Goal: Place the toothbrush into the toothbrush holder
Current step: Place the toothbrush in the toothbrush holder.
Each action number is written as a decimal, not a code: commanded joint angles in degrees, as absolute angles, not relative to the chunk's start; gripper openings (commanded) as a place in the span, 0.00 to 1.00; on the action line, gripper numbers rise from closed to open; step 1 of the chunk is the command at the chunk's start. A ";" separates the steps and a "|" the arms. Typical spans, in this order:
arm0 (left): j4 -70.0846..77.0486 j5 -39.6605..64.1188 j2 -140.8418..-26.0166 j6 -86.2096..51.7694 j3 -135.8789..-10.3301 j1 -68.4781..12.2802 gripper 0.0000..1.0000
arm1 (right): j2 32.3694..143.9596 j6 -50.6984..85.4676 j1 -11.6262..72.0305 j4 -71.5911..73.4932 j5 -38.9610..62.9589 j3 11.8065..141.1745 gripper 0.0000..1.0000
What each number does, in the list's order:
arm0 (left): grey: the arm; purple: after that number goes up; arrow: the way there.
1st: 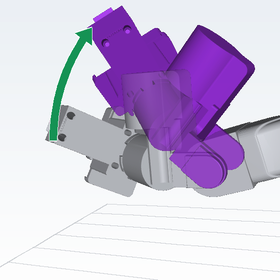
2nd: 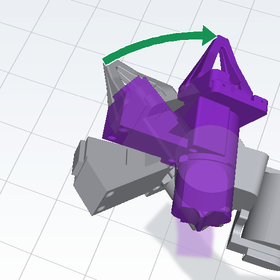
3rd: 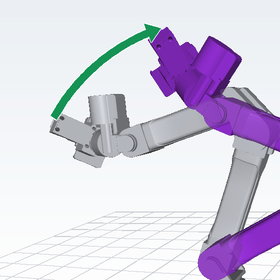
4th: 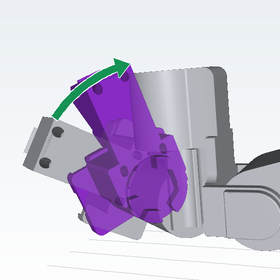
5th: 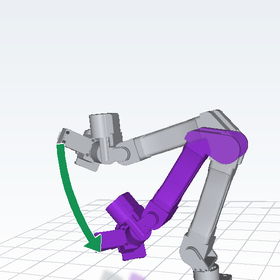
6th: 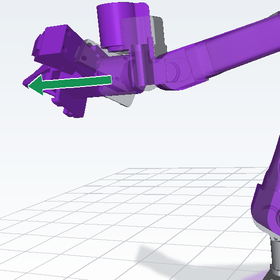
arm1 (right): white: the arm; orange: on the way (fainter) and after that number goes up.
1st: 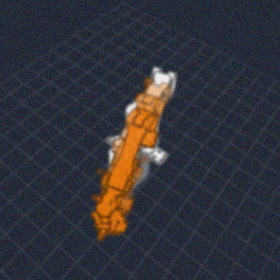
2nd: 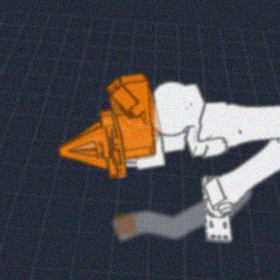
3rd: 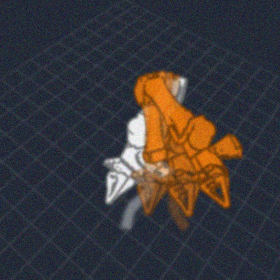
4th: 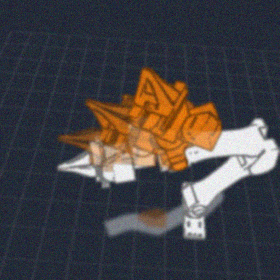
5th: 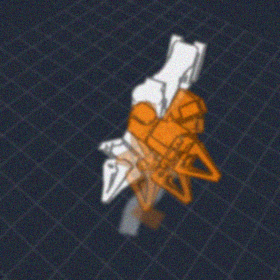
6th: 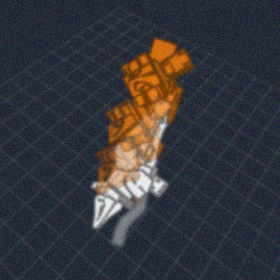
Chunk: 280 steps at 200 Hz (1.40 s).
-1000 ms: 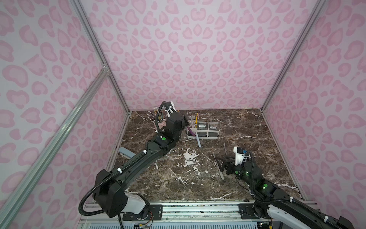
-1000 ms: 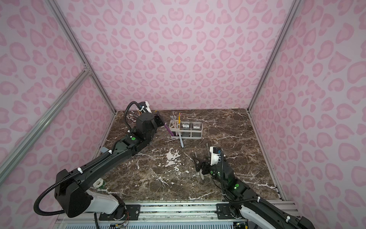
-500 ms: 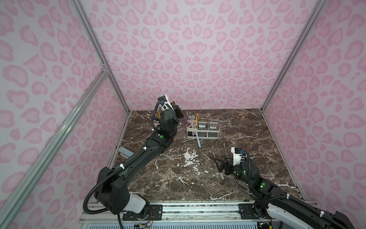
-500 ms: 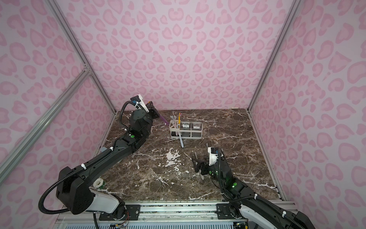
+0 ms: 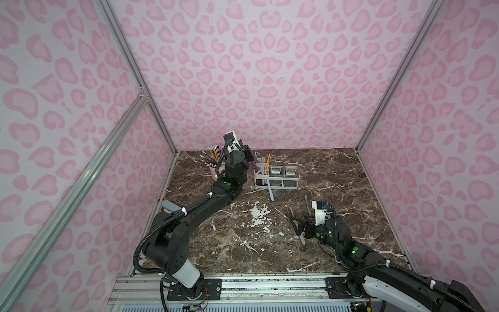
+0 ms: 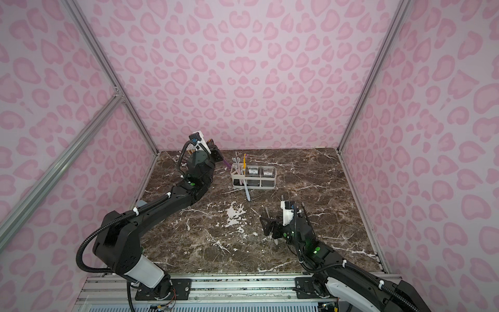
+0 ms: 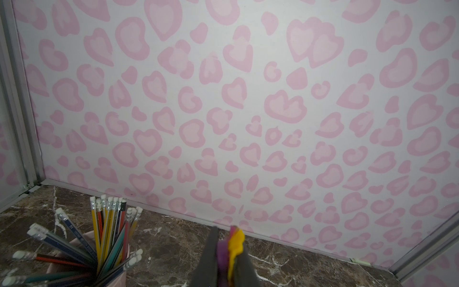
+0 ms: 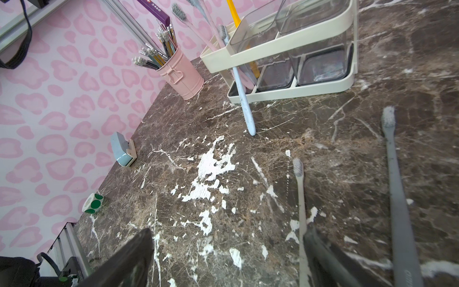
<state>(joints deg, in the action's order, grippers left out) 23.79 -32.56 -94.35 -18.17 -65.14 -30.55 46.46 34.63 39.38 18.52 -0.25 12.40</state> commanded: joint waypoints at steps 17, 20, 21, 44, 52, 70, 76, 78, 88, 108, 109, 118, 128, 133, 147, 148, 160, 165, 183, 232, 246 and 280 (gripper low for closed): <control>28.79 -31.74 -96.85 -17.38 -64.93 -30.50 0.02 | 48.30 33.70 39.51 21.80 0.69 13.88 0.96; 28.88 -31.73 -97.12 -17.48 -64.92 -30.50 0.02 | 48.40 33.70 39.47 21.80 0.77 13.97 0.96; 28.85 -31.73 -97.16 -17.48 -64.94 -30.54 0.02 | 48.50 33.64 39.47 21.80 0.74 13.97 0.96; 28.72 -31.17 -98.79 -18.01 -65.84 -30.50 0.02 | 49.68 33.42 39.46 21.56 1.45 14.58 0.96; 29.04 -31.27 -99.26 -18.04 -65.88 -30.50 0.02 | 50.05 33.27 39.46 21.37 1.81 14.75 0.96; 28.94 -31.99 -100.64 -17.81 -67.06 -30.50 0.02 | 50.75 32.89 39.55 21.01 2.45 15.18 0.96; 28.69 -31.99 -101.18 -17.68 -67.57 -30.50 0.02 | 50.95 32.91 39.55 20.92 2.47 15.26 0.96; 28.60 -31.99 -101.34 -17.71 -67.63 -30.52 0.02 | 50.99 32.86 39.51 20.94 2.46 15.35 0.96; 28.45 -31.83 -101.98 -17.69 -68.13 -30.54 0.02 | 51.28 32.85 39.55 20.96 2.46 15.32 0.96; 28.91 -31.82 -103.25 -17.84 -68.07 -30.59 0.02 | 51.42 32.77 39.77 21.26 2.31 14.93 0.96; 28.92 -31.82 -103.35 -17.84 -68.05 -30.59 0.02 | 51.42 32.78 39.75 21.31 2.25 14.89 0.96; 28.91 -31.73 -103.93 -17.89 -68.12 -30.63 0.02 | 51.51 32.82 39.73 21.44 2.13 14.78 0.96; 28.51 -31.44 -104.45 -18.04 -68.25 -30.59 0.02 | 51.59 32.80 39.78 21.45 2.03 14.69 0.96; 28.44 -31.34 -104.58 -18.12 -68.23 -30.59 0.02 | 51.67 32.79 39.81 21.40 2.03 14.68 0.97; 28.81 -31.12 -104.90 -18.28 -67.77 -30.67 0.02 | 51.72 32.68 39.81 21.60 1.87 14.62 0.97; 28.86 -31.16 -104.92 -18.33 -67.77 -30.67 0.02 | 51.70 32.60 39.81 21.57 1.90 14.61 0.97; 28.74 -31.49 -105.41 -18.31 -67.84 -30.68 0.02 | 51.77 32.44 39.82 21.62 1.76 14.60 0.96; 28.66 -31.54 -105.74 -18.28 -67.97 -30.74 0.02 | 51.81 32.44 39.86 21.71 1.80 14.65 0.97; 28.54 -32.05 -106.60 -17.80 -68.20 -30.89 0.02 | 52.02 32.32 39.90 21.80 1.81 14.59 0.97; 27.51 -33.43 -109.39 -15.94 -70.39 -32.40 0.02 | 52.47 32.43 39.99 23.27 1.76 13.41 0.97; 27.65 -33.96 -110.03 -15.41 -70.79 -32.91 0.02 | 52.65 32.44 40.02 23.64 1.76 13.19 0.97; 27.68 -35.22 -111.22 -14.00 -71.72 -34.16 0.02 | 52.91 32.10 40.14 23.90 1.74 12.95 0.97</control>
<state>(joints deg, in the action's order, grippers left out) 26.22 -33.87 -110.45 -15.29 -70.59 -33.43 52.82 32.95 40.01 21.71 1.83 12.99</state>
